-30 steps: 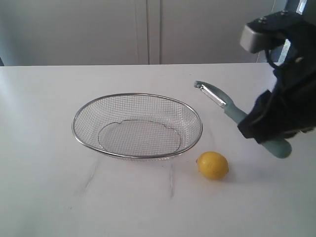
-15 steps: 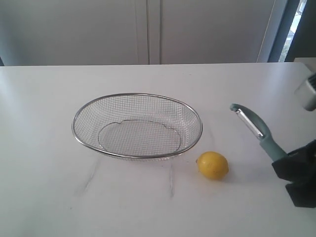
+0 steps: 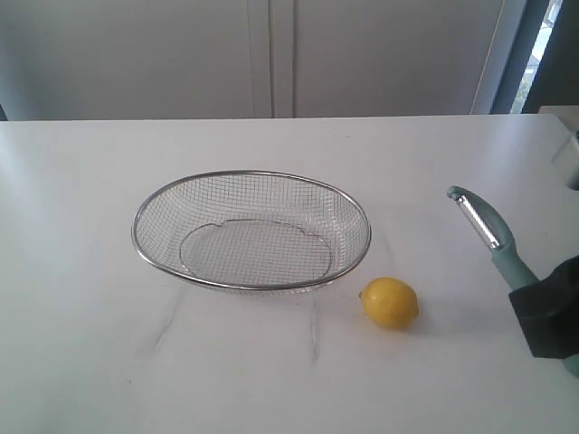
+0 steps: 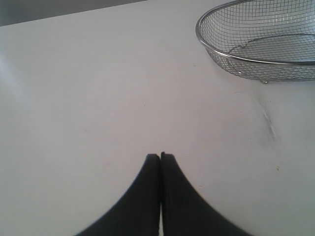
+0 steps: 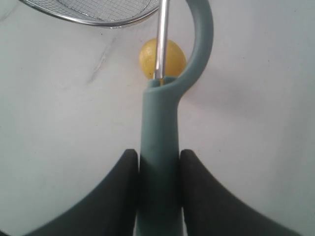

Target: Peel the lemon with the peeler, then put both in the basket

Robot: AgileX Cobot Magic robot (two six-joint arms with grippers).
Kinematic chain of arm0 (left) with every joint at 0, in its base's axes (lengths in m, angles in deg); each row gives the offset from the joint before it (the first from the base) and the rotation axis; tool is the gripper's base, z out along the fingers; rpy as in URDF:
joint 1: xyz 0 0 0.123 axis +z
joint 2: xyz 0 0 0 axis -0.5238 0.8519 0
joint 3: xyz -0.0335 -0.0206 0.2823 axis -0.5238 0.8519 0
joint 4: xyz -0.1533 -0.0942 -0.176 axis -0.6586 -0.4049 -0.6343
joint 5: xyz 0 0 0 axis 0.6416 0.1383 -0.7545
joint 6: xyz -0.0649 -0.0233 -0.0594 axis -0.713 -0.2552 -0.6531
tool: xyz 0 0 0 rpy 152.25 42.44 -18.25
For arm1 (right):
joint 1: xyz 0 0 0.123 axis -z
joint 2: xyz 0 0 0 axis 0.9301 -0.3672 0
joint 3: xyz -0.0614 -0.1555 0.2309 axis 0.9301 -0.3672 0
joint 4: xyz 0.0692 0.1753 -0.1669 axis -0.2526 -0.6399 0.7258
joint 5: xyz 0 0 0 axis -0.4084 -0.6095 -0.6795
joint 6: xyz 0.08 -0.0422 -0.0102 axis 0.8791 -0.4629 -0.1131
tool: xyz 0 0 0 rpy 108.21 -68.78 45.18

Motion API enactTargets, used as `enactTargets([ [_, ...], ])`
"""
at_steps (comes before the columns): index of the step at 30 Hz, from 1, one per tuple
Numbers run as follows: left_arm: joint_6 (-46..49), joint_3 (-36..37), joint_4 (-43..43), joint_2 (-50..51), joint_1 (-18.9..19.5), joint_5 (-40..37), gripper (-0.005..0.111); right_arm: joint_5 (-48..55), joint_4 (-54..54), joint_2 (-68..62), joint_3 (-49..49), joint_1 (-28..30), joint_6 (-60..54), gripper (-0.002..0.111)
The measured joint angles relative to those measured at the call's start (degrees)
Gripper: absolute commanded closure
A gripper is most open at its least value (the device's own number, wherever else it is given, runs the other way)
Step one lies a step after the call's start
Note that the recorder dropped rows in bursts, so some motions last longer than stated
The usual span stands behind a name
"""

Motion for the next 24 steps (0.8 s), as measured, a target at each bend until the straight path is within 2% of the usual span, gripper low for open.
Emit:
enactTargets([
  [12,0.0,0.0,0.0,0.0,0.0,1.1,0.107,0.0,0.0,0.0,0.0,0.0,0.1,0.108],
  [18,-0.1,0.0,0.0,0.0,0.0,13.1,0.107,-0.1,0.0,0.0,0.0,0.0,0.1,0.108],
  [24,-9.4,0.0,-0.2,-0.1,0.0,24.6,0.107,-0.1,0.0,0.0,0.0,0.0,0.1,0.108],
])
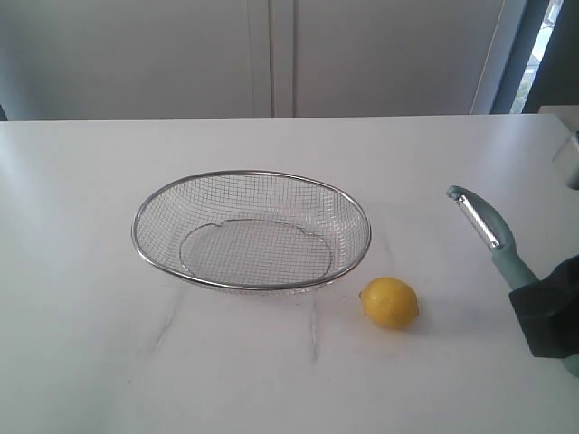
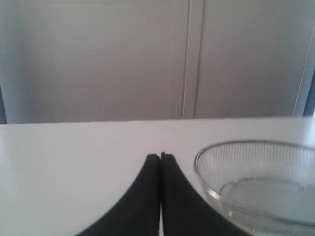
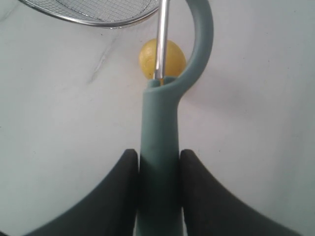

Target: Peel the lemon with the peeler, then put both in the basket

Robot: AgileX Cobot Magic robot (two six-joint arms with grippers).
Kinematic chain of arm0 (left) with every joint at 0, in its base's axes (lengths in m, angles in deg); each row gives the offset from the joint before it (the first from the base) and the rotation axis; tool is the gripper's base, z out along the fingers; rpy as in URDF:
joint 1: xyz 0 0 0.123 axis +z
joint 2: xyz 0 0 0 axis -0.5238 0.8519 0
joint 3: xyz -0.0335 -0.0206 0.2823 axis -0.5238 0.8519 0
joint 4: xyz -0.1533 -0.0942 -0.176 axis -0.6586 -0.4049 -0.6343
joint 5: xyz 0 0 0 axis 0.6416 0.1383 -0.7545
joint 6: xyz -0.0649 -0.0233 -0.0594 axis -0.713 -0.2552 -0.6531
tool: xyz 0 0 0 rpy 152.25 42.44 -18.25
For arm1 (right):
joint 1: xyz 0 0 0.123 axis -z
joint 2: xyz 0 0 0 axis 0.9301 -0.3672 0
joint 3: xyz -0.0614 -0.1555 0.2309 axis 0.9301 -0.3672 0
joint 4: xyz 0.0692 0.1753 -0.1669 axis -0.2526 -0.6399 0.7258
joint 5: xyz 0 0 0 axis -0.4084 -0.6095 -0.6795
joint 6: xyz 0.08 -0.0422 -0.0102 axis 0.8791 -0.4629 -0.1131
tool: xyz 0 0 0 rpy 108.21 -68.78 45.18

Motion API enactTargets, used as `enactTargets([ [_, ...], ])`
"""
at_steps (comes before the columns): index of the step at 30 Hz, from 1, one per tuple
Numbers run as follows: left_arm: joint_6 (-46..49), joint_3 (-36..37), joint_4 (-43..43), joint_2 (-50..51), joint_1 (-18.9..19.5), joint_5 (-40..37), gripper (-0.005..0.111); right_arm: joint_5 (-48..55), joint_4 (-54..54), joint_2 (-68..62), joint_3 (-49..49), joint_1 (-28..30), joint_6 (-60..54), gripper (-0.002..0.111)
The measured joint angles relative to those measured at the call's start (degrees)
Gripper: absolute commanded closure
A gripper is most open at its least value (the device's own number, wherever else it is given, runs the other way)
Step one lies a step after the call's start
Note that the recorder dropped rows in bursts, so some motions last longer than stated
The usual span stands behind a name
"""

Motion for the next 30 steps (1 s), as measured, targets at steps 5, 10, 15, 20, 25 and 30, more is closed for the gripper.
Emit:
enactTargets([
  [5,-8.1,0.0,-0.2,0.0,0.0,17.3,0.107,0.0,0.0,0.0,0.0,0.0,0.0,0.108],
  [10,-10.3,-4.4,0.9,-0.1,0.0,19.4,0.107,0.0,0.0,0.0,0.0,0.0,0.0,0.108],
  [15,-10.3,-12.6,5.6,3.5,0.0,19.4,0.107,0.0,0.0,0.0,0.0,0.0,0.0,0.108],
  [20,-13.6,-21.8,17.5,11.5,0.0,19.4,0.107,0.0,0.0,0.0,0.0,0.0,0.0,0.108],
  [25,-21.6,-27.8,32.6,21.0,0.0,17.7,0.107,0.0,0.0,0.0,0.0,0.0,0.0,0.108],
  [30,-31.7,-28.9,42.9,31.3,-0.1,-0.8,0.107,-0.2,0.0,0.0,0.0,0.0,0.0,0.108],
])
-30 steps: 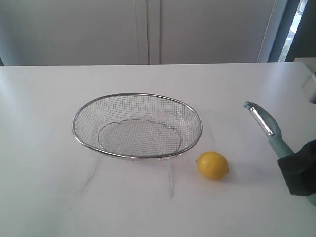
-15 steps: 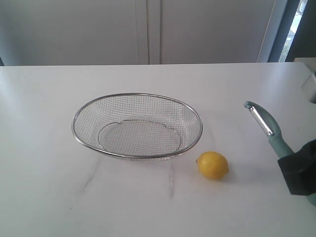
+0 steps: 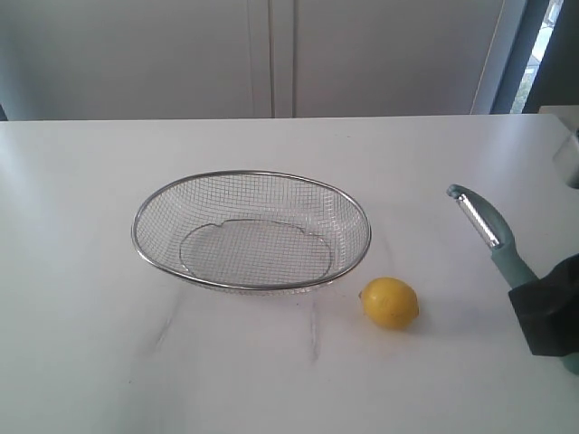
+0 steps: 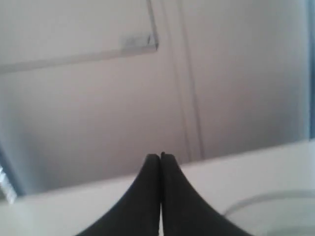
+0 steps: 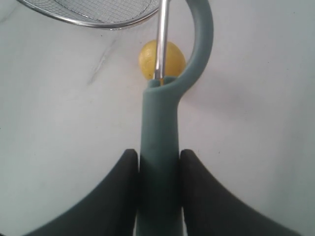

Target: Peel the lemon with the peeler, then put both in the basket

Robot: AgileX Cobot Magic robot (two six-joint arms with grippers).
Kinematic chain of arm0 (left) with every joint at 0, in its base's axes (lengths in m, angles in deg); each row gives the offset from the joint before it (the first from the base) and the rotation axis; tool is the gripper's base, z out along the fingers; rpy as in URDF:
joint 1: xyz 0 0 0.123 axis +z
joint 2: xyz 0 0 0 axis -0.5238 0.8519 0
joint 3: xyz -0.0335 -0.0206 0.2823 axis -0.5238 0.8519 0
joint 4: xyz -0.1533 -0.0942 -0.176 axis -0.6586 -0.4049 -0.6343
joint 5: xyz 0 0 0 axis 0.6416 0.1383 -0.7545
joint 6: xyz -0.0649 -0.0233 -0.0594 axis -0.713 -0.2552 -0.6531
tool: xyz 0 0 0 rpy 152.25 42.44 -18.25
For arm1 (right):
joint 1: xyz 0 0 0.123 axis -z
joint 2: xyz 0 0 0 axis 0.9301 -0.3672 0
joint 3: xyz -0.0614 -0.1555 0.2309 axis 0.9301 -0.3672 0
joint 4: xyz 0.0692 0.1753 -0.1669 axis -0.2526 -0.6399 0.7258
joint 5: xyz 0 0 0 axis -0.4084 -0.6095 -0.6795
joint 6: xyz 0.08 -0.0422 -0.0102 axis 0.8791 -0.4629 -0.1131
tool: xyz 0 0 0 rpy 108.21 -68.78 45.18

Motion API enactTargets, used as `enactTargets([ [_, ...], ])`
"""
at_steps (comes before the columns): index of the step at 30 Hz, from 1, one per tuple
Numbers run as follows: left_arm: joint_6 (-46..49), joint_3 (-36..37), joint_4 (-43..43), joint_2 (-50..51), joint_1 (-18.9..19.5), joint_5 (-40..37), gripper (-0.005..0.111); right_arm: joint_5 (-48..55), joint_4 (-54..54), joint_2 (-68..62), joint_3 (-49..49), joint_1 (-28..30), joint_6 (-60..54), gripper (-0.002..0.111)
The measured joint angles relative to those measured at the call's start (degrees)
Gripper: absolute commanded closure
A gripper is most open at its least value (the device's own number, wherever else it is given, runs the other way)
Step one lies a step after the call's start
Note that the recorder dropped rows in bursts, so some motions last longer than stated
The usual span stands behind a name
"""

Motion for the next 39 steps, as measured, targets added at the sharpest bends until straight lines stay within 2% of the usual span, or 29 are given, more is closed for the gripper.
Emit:
enactTargets([
  [4,-1.3,0.0,1.5,8.7,0.0,-17.5,0.107,-1.2,0.0,0.0,0.0,0.0,0.0,0.108],
  [7,5.2,1.5,-3.5,14.7,-0.7,-22.3,0.107,-2.1,0.1,0.0,0.0,0.0,0.0,0.108],
  [10,18.4,1.8,-15.4,20.0,-4.3,-21.5,0.107,-2.3,0.3,0.0,0.0,0.0,0.0,0.108],
  [12,30.7,0.6,-24.3,22.6,-8.6,-22.2,0.107,-2.5,0.3,0.0,0.0,0.0,0.0,0.108],
  [15,49.5,-2.7,-37.4,25.7,-14.7,-27.0,0.107,-2.6,0.3,0.0,0.0,0.0,0.0,0.108],
  [18,65.4,-7.3,-51.2,29.5,-19.3,-32.6,0.107,-2.7,0.3,0.0,0.0,0.0,0.0,0.108],
  [22,84.8,-16.6,-69.2,35.6,-22.3,-41.6,0.107,-2.5,0.3,0.0,0.0,0.0,0.1,0.108],
  [24,91.9,-21.6,-74.4,39.2,-23.1,-47.2,0.107,-2.2,1.1,0.0,0.0,0.0,1.4,0.108],
  [28,97.0,-32.2,-77.5,48.0,-26.0,-54.1,0.107,-1.6,6.4,0.6,0.0,0.0,7.6,0.108],
  [32,100.7,-41.5,-77.3,56.0,-31.0,-55.8,0.107,0.3,10.1,3.1,0.0,0.0,10.4,0.108],
  [39,101.9,-56.1,-63.7,71.1,-41.0,-54.4,0.107,1.6,21.0,9.7,0.7,0.0,19.3,0.108],
])
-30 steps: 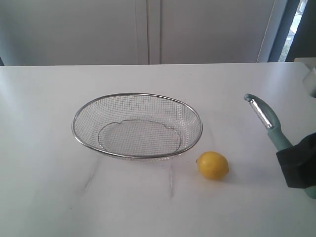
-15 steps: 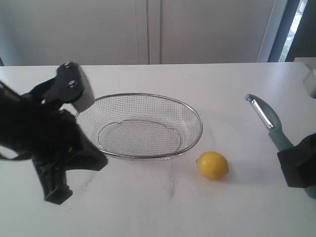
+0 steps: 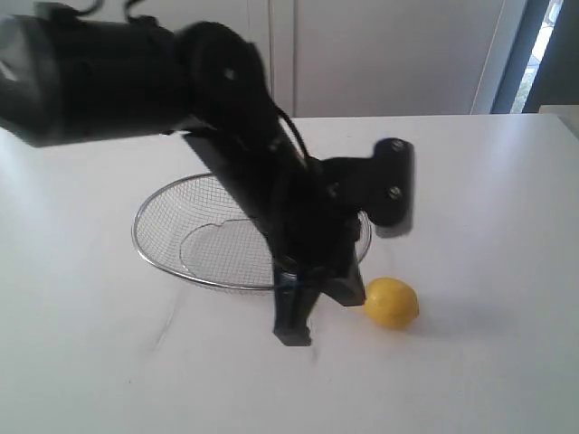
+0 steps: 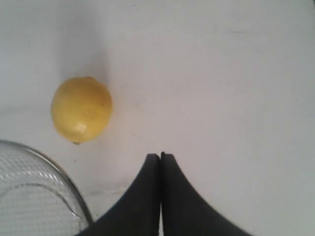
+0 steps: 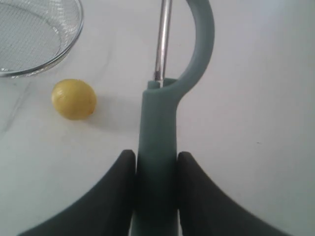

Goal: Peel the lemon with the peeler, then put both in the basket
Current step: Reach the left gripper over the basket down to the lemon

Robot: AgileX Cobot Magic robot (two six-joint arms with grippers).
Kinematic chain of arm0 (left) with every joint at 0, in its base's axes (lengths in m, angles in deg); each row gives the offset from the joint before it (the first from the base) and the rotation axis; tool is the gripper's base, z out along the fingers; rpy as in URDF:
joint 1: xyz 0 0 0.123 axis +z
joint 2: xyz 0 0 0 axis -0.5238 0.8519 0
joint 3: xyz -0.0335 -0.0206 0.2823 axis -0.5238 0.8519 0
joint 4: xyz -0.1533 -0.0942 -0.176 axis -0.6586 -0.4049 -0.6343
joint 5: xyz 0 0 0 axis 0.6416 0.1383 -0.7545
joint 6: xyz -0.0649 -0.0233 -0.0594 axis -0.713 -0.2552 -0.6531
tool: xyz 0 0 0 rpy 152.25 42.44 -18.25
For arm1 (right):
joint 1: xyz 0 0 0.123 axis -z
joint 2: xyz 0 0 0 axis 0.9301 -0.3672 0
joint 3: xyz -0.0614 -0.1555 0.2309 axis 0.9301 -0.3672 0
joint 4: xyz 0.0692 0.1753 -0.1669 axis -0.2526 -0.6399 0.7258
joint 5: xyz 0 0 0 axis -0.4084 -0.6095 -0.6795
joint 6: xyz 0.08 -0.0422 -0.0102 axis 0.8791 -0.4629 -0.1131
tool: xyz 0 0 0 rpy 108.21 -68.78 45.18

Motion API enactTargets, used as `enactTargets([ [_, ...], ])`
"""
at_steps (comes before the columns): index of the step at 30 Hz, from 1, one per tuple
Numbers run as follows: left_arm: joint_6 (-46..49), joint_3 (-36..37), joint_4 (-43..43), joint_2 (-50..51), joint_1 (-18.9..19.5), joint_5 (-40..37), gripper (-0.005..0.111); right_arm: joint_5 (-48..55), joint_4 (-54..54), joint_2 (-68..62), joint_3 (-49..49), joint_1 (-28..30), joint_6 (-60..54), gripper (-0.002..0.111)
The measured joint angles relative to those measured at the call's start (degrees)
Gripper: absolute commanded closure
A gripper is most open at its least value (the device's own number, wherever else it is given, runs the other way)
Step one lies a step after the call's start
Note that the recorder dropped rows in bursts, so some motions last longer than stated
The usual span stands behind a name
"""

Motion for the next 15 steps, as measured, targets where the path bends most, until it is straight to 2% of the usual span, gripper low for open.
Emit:
enactTargets([
  [3,0.1,-3.9,5.7,4.1,-3.4,2.6,0.106,0.0,2.8,1.3,-0.1,0.0,2.5,0.108],
  [5,0.2,-6.1,9.9,6.5,-5.4,4.6,0.101,-1.0,3.5,1.6,-0.8,0.0,3.2,0.108],
  [8,-0.7,-7.9,15.1,8.8,-7.2,7.5,0.077,-2.0,3.7,1.7,-2.0,0.0,3.8,0.108],
  [11,-1.4,-8.6,18.5,10.3,-8.1,11.1,0.034,-2.3,3.9,1.7,-2.6,0.0,4.5,0.108],
  [12,-1.7,-8.6,19.0,10.6,-8.1,12.2,0.023,-2.3,3.9,1.7,-2.6,0.0,4.6,0.108],
  [13,-2.3,-8.6,19.4,11.0,-8.2,13.5,0.017,-2.4,3.9,1.7,-2.8,0.0,4.7,0.108],
  [15,-3.3,-8.6,19.7,11.9,-8.2,16.6,0.015,-2.4,3.9,1.7,-2.8,0.0,4.8,0.108],
])
